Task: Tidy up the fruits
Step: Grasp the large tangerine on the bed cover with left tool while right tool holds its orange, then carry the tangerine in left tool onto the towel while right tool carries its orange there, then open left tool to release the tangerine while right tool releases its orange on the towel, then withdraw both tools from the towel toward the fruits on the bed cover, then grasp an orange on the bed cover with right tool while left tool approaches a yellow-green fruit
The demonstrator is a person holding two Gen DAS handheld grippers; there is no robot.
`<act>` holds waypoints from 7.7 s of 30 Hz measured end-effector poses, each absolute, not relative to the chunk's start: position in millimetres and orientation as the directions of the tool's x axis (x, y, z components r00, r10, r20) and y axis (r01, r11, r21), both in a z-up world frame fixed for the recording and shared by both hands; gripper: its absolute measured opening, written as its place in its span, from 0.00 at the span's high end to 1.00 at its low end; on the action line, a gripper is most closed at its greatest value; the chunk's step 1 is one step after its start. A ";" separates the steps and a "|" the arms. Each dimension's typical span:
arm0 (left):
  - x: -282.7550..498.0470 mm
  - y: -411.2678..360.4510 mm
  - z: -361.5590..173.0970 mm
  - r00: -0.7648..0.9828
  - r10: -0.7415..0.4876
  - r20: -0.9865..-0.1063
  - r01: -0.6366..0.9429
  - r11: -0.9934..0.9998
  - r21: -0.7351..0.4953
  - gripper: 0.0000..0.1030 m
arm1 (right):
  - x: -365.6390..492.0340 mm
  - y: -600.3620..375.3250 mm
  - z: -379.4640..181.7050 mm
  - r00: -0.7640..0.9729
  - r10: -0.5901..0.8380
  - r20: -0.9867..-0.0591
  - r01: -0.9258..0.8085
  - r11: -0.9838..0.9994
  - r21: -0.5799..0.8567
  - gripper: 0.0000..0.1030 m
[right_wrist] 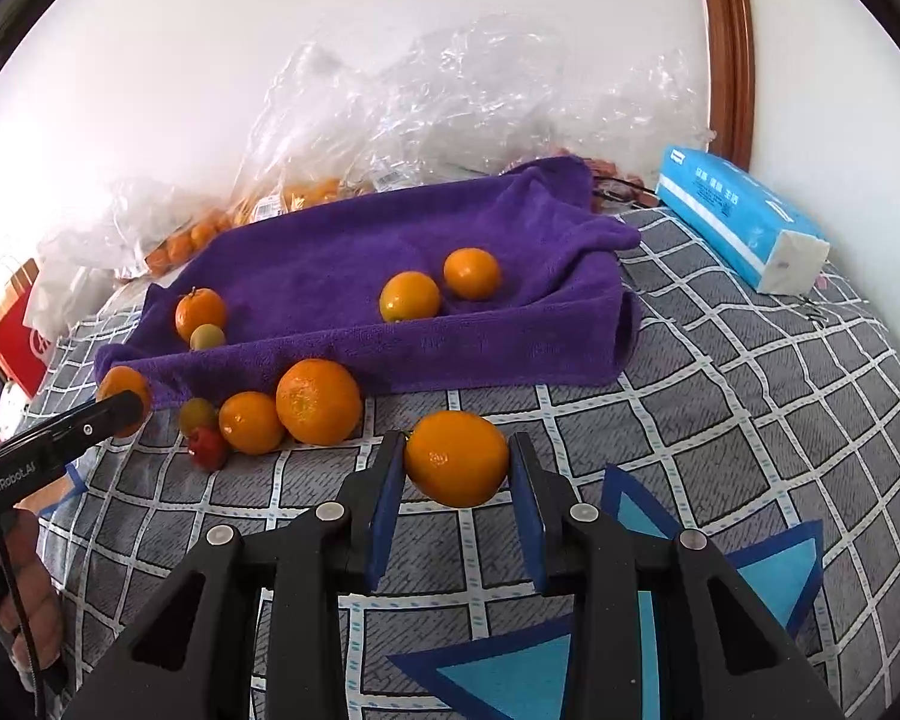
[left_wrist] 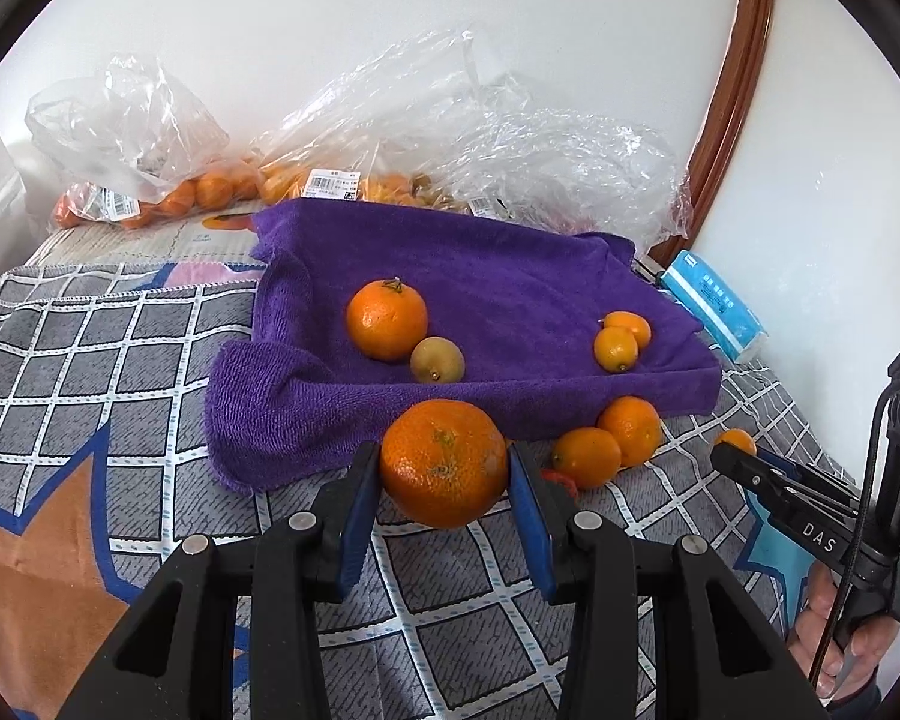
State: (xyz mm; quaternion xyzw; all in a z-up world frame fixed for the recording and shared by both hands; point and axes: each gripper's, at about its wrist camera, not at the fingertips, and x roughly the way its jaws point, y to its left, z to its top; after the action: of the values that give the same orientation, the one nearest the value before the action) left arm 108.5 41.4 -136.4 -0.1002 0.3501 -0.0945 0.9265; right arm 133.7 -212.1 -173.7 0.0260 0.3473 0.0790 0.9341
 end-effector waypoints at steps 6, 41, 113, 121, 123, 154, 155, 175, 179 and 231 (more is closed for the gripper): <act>104.4 44.8 -131.4 0.762 -0.239 -0.601 0.095 0.960 -0.262 0.61 | 127.2 -217.6 -168.9 0.772 0.174 -0.612 -0.121 0.984 0.127 0.67; 83.1 64.7 -46.6 0.807 -0.210 -0.553 0.033 0.950 -0.312 0.61 | 113.2 -202.1 -70.9 0.827 0.197 -0.526 -0.172 0.980 0.097 0.66; 252.2 83.3 -101.5 0.676 -0.197 -0.710 -0.038 0.953 -0.300 0.61 | 298.8 -207.0 -128.6 0.745 0.145 -0.651 -0.135 0.989 0.067 0.66; 265.0 69.3 -125.7 0.627 -0.196 -0.754 -0.017 0.964 -0.264 0.61 | 311.1 -200.0 -150.7 0.714 0.142 -0.685 -0.140 0.988 0.058 0.66; 266.2 68.6 -129.8 0.615 -0.201 -0.762 -0.018 0.963 -0.269 0.61 | 314.0 -198.0 -154.8 0.707 0.140 -0.693 -0.141 0.988 0.056 0.66; 225.9 71.6 -86.6 0.654 -0.175 -0.736 0.000 0.973 -0.231 0.50 | 268.0 -180.1 -109.3 0.751 0.077 -0.656 -0.120 0.993 -0.021 0.37; 219.7 72.1 -83.8 0.663 -0.174 -0.728 0.000 0.973 -0.232 0.50 | 260.7 -178.8 -103.7 0.758 0.075 -0.648 -0.118 0.993 -0.023 0.37; 87.3 58.1 -76.5 0.775 -0.052 -0.630 -0.022 0.994 -0.108 0.50 | 133.0 -163.1 -84.0 0.797 0.141 -0.587 -0.185 0.983 -0.015 0.37; 79.8 58.0 -81.3 0.752 -0.100 -0.651 -0.012 0.986 -0.166 0.50 | 114.5 -162.1 -82.6 0.817 0.103 -0.567 -0.169 0.983 -0.066 0.37; 92.9 87.5 -160.3 0.677 -0.175 -0.715 -0.003 0.971 -0.240 0.48 | 187.8 -151.0 -169.7 0.601 0.282 -0.748 -0.242 0.956 0.166 0.61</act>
State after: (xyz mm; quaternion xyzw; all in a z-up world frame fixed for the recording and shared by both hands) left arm 92.9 87.5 -160.3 -0.1113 0.3991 -0.0473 0.9089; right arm 187.8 -151.0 -169.7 0.0237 0.4220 0.1465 0.8944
